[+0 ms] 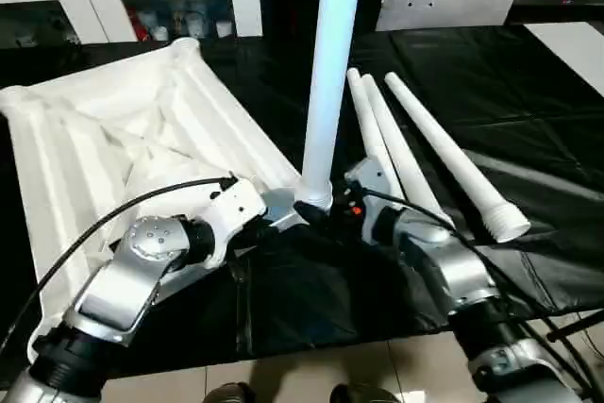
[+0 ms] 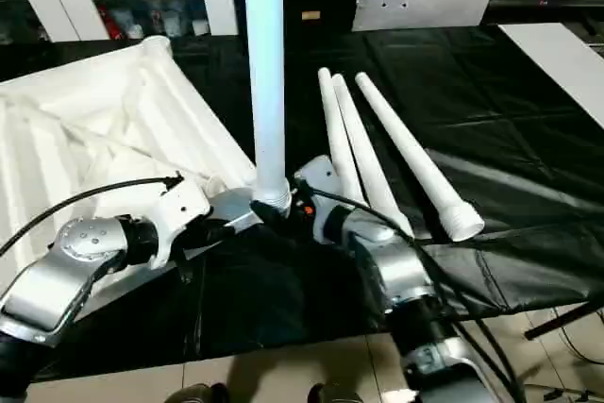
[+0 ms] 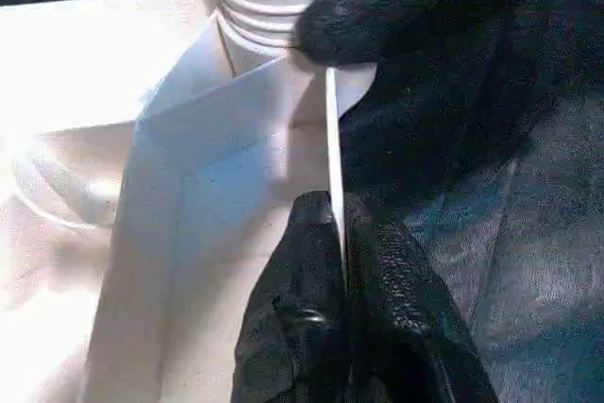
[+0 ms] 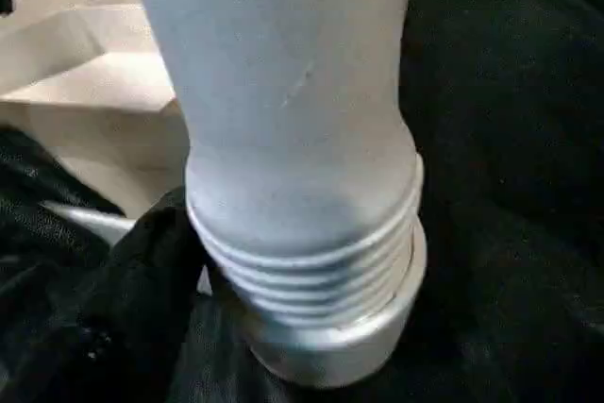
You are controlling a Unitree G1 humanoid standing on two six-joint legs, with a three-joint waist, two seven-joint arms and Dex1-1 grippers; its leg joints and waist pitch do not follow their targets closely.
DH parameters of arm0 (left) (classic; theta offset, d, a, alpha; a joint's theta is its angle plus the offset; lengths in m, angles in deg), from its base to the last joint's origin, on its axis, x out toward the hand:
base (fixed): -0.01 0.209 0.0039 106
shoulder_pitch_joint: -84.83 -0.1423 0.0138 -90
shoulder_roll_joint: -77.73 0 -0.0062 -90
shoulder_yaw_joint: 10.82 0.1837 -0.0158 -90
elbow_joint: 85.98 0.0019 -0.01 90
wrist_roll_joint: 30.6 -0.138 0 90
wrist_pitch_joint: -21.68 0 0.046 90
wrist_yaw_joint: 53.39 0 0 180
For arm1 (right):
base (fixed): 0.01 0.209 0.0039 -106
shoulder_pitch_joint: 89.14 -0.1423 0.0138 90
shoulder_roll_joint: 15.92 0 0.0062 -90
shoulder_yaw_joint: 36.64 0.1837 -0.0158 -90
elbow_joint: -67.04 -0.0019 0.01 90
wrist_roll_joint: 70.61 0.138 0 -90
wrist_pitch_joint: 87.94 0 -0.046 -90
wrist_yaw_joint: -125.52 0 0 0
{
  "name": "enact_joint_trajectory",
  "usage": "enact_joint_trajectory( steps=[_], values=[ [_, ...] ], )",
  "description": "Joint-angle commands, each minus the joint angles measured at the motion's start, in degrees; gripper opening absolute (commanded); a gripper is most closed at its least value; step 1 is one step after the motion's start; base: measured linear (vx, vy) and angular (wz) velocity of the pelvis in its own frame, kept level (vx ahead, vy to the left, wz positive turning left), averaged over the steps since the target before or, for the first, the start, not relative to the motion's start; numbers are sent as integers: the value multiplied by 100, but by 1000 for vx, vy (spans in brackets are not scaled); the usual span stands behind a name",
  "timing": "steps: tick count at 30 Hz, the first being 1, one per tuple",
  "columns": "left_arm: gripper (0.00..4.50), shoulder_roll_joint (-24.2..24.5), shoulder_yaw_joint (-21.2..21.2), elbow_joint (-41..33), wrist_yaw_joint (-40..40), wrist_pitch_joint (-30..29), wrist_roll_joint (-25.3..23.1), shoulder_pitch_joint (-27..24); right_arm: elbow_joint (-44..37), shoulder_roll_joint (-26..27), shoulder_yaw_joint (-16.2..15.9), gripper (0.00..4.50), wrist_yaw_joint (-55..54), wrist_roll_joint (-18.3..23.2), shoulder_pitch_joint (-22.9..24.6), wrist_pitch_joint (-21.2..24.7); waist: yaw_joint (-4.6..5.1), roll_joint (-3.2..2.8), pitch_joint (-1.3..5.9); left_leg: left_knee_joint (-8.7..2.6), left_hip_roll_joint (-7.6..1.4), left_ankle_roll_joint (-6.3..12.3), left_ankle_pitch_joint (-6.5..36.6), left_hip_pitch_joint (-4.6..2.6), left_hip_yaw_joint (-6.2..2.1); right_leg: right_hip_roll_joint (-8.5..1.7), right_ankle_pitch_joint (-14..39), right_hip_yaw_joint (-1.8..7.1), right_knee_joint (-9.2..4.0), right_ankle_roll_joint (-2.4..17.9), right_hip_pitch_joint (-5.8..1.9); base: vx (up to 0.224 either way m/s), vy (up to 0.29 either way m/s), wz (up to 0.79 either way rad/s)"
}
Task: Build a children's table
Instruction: Rotate leg to tighten
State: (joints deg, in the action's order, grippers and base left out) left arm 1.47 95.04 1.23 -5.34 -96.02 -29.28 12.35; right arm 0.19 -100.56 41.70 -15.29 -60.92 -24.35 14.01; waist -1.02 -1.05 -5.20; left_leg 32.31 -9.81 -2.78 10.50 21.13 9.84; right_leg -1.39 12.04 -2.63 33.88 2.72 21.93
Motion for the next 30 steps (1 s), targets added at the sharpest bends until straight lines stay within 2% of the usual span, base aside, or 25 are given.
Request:
enact_joint_trajectory(
  steps=[1, 7, 9, 13, 16, 18, 21, 22, 23, 29, 30],
  values=[
    [0, 222, 58, 183, 244, 255, -99, 72, -381, -157, 1, 447, 166, 84, 151, 198, -26, -97, 368, -296, -356, 347, 651, -73, -127, -607, 122, 335, -336, 1179, -289, 0, 0, 0],
    [0, 381, 144, 606, 661, 828, -36, 206, -995, -400, -37, 447, 446, 139, 238, 349, -64, -119, 363, -288, -356, 296, 726, -77, -126, -620, 430, 338, -346, 1140, -276, 0, 0, 0],
    [0, 411, 162, 654, 806, 968, 2, 222, -1143, -482, -44, 447, 512, 152, 235, 397, -75, -127, 378, -277, -356, 291, 640, -85, -125, -612, 272, 339, -328, 1147, -277, 0, 0, 0],
    [0, 519, 315, 756, 1276, 1363, 97, 287, -1613, -840, -60, 447, 822, 212, 222, 661, -118, -134, 414, -251, -363, 395, 404, -89, -130, -608, -297, 331, -258, 1229, -297, 0, 0, 0],
    [0, 573, 410, 786, 1500, 1553, 99, 288, -1770, -1091, -127, 447, 1093, 199, 247, 715, -140, -131, 418, -242, -367, 414, 404, -86, -124, -608, -380, 329, -240, 1233, -307, 0, 0, 0],
    [0, 594, 464, 849, 1652, 1680, 99, 298, -1769, -1154, -123, 447, 1164, 183, 256, 729, -151, -125, 409, -239, -361, 412, 471, -82, -117, -617, -250, 329, -260, 1248, -302, 0, 0, 0],
    [0, 636, 599, 921, 1864, 1923, 38, 308, -1682, -1254, -239, 447, 1382, 96, 310, 503, -164, -115, 409, -232, -362, 365, 559, -85, -115, -622, -30, 333, -274, 1229, -303, 0, 0, 0],
    [0, 640, 652, 982, 1948, 2024, 10, 343, -1666, -1289, -282, 447, 1537, 138, 345, 456, -165, -93, 406, -234, -362, 374, 573, -84, -112, -619, -3, 331, -275, 1227, -302, 0, 0, 0],
    [0, 644, 690, 1027, 1997, 2077, -18, 373, -1656, -1322, -311, 447, 1713, 208, 378, 430, -177, -96, 401, -230, -358, 387, 593, -86, -108, -619, 74, 334, -284, 1217, -299, 0, 0, 0],
    [0, 651, 781, 1175, 2183, 2297, -87, 471, -1654, -1407, -328, 447, 2045, 401, 393, 555, -210, -109, 392, -232, -380, 351, 669, -98, -116, -623, 264, 332, -281, 1218, -277, 0, 0, 0],
    [0, 651, 781, 1175, 2183, 2297, -87, 471, -1654, -1407, -328, 432, 2045, 401, 393, 555, -206, -102, 386, -234, -376, 345, 686, -89, -118, -622, 305, 329, -284, 1217, -279, 0, 0, 0]
  ],
)
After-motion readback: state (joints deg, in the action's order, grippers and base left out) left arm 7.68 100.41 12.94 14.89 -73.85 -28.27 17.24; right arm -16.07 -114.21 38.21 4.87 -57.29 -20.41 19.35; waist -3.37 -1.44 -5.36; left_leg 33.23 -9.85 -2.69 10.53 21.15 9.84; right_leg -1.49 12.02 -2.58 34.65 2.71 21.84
